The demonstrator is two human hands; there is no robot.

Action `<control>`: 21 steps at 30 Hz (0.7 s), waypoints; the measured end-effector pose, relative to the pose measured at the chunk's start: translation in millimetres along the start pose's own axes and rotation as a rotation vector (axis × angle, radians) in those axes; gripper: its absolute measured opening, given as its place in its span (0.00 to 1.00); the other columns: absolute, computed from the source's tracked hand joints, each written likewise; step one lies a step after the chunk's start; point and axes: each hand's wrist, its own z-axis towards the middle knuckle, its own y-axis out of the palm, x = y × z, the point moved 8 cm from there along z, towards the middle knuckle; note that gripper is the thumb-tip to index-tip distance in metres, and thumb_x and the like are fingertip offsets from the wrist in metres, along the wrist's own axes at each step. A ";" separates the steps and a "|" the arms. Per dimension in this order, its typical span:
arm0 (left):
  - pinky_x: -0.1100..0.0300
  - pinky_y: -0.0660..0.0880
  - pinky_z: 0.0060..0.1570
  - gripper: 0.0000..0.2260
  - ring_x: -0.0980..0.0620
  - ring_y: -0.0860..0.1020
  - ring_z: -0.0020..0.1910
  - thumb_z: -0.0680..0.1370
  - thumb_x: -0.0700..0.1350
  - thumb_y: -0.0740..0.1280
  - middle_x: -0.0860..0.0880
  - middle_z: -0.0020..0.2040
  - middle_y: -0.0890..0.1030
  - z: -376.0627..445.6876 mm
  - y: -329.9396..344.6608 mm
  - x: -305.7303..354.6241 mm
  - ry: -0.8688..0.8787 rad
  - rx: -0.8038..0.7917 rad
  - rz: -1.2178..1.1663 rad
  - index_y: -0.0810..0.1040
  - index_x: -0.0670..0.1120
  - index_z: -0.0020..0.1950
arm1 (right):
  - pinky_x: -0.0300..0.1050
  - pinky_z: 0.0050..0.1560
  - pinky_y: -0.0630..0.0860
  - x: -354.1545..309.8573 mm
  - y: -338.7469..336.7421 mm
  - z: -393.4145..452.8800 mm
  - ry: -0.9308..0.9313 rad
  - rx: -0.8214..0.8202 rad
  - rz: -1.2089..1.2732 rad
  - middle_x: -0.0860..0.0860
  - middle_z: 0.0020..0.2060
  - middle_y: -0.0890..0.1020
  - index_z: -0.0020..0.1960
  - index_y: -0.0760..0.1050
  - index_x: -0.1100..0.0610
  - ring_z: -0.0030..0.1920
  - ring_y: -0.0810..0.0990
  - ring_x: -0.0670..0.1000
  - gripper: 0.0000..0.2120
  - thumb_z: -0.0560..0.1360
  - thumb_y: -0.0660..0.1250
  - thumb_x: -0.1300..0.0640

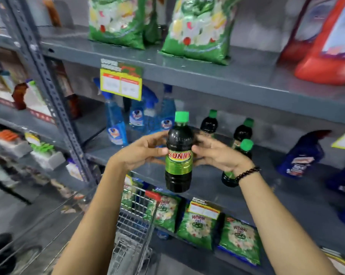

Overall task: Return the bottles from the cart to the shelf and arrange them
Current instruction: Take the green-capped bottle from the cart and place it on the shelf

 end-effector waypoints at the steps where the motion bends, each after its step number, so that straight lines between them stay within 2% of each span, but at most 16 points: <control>1: 0.59 0.80 0.49 0.23 0.53 0.78 0.55 0.75 0.32 0.61 0.51 0.60 0.77 14.4 4.3 -11.1 -0.025 -0.014 0.004 0.69 0.48 0.68 | 0.41 0.46 0.79 12.5 -13.8 -1.2 0.002 0.071 0.009 0.50 0.50 0.81 0.67 0.67 0.56 0.46 0.81 0.45 0.28 0.68 0.68 0.55; 4: 0.60 0.75 0.56 0.27 0.54 0.75 0.58 0.76 0.27 0.57 0.49 0.63 0.74 53.9 11.4 -41.0 -0.082 0.005 0.025 0.61 0.45 0.73 | 0.40 0.49 0.77 46.9 -43.2 -0.6 -0.005 0.247 0.091 0.53 0.59 0.75 0.68 0.64 0.55 0.53 0.77 0.46 0.21 0.76 0.59 0.66; 7: 0.66 0.76 0.53 0.28 0.54 0.74 0.58 0.76 0.25 0.55 0.46 0.64 0.71 86.7 14.7 -61.0 -0.118 0.023 0.058 0.59 0.45 0.73 | 0.40 0.57 0.73 71.1 -61.4 6.3 -0.016 0.370 0.123 0.51 0.64 0.71 0.69 0.60 0.50 0.62 0.71 0.48 0.24 0.77 0.56 0.69; 9: 0.67 0.75 0.53 0.29 0.50 0.71 0.61 0.75 0.24 0.53 0.44 0.66 0.70 103.9 14.9 -69.9 -0.131 0.043 0.070 0.59 0.45 0.73 | 0.48 0.68 0.67 80.2 -71.9 11.0 -0.022 0.459 0.072 0.52 0.69 0.68 0.71 0.59 0.53 0.66 0.68 0.49 0.25 0.77 0.56 0.69; 11: 0.63 0.72 0.57 0.29 0.49 0.69 0.64 0.75 0.23 0.53 0.41 0.67 0.69 117.2 15.3 -76.2 -0.130 0.077 0.048 0.59 0.46 0.72 | 0.54 0.73 0.60 85.7 -82.0 13.2 -0.035 0.552 0.063 0.55 0.71 0.67 0.72 0.58 0.56 0.69 0.66 0.51 0.26 0.77 0.57 0.70; 16: 0.53 0.65 0.68 0.30 0.45 0.66 0.71 0.73 0.21 0.50 0.39 0.71 0.68 135.0 22.4 -82.2 -0.123 0.123 -0.006 0.61 0.42 0.72 | 0.54 0.74 0.60 97.0 -99.2 11.5 -0.074 0.679 0.169 0.55 0.70 0.69 0.72 0.61 0.55 0.70 0.67 0.52 0.27 0.76 0.57 0.72; 18: 0.53 0.64 0.70 0.30 0.45 0.65 0.72 0.73 0.21 0.50 0.39 0.71 0.68 135.1 24.7 -82.8 -0.118 0.140 -0.008 0.61 0.40 0.72 | 0.54 0.74 0.60 100.5 -101.2 11.5 -0.069 0.702 0.185 0.54 0.70 0.69 0.72 0.61 0.55 0.70 0.67 0.51 0.27 0.76 0.57 0.71; 21: 0.58 0.65 0.66 0.29 0.47 0.64 0.72 0.74 0.22 0.51 0.41 0.73 0.66 123.6 23.8 -88.6 -0.116 0.210 -0.035 0.60 0.40 0.73 | 0.52 0.73 0.61 107.7 -97.7 9.0 -0.055 0.790 0.228 0.54 0.70 0.69 0.72 0.61 0.57 0.69 0.68 0.51 0.26 0.76 0.59 0.68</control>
